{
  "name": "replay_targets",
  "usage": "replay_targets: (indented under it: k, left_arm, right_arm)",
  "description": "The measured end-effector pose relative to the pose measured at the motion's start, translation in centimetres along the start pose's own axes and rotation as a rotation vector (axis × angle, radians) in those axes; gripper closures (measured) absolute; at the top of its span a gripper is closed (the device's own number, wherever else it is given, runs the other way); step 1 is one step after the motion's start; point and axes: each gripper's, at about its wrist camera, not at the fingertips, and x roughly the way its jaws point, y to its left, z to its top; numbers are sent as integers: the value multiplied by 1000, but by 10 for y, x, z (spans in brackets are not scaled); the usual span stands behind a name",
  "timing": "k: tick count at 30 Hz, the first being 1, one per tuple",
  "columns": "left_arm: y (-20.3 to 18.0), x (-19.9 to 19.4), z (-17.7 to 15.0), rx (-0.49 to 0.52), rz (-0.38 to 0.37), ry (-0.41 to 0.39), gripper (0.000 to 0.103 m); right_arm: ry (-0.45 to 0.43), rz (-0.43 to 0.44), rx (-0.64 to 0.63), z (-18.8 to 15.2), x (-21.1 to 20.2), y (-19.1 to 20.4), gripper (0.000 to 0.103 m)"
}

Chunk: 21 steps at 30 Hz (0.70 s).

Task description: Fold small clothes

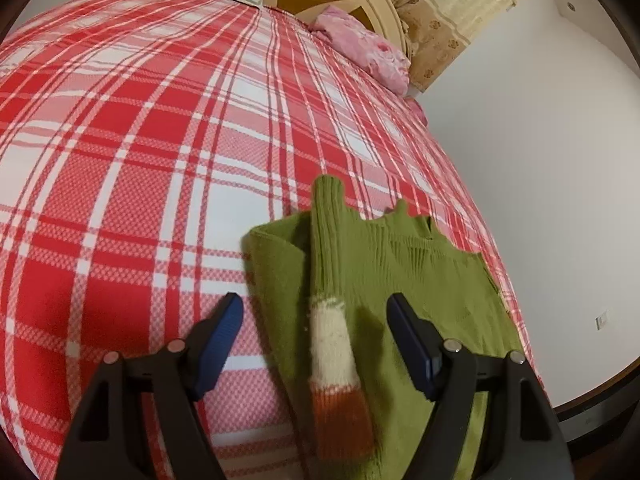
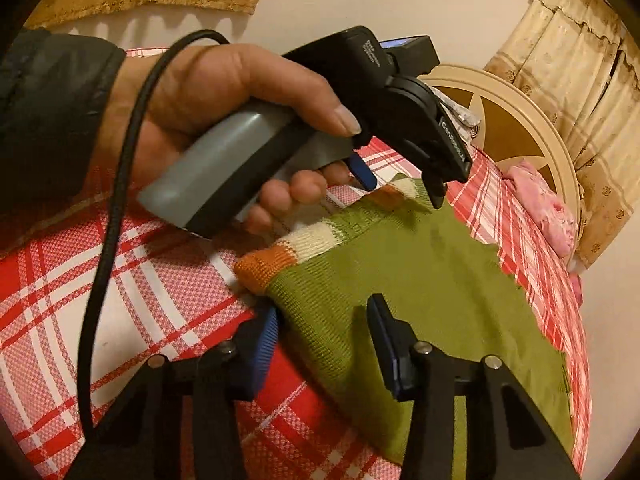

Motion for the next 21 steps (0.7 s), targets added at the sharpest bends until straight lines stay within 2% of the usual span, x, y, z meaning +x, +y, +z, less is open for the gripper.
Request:
replay_targets:
  k: [3, 4, 5, 6, 7, 8, 10, 12, 17, 21]
  left_arm:
    - [1, 3, 4, -8, -5, 5, 26]
    - [1, 5, 4, -3, -3, 6, 28]
    - [-1, 6, 4, 7, 1, 5, 34]
    - [-1, 5, 4, 12, 3, 1, 42]
    - [-1, 7, 4, 15, -6, 11, 78]
    - [0, 9, 4, 16, -5, 22, 89]
    - [-1, 4, 3, 16, -17, -14, 90]
    - [-4, 0, 2, 29, -21, -33, 90]
    - [1, -2, 5, -54, -68, -31, 90]
    - [-8, -5, 6, -51, -69, -41, 90]
  right_arm:
    - [2, 9, 8, 0, 2, -2, 57]
    - [3, 12, 8, 1, 3, -2, 57]
    - [4, 15, 9, 1, 3, -2, 57]
    - [6, 20, 12, 1, 4, -2, 59]
    - [6, 34, 15, 2, 4, -3, 77]
    - [4, 46, 19, 2, 4, -5, 84]
    - [-1, 64, 45, 2, -1, -11, 92]
    - [-15, 83, 86, 2, -7, -20, 94]
    - [-46, 77, 142, -2, -21, -43, 95]
    - [-48, 62, 206, -13, -25, -64, 95]
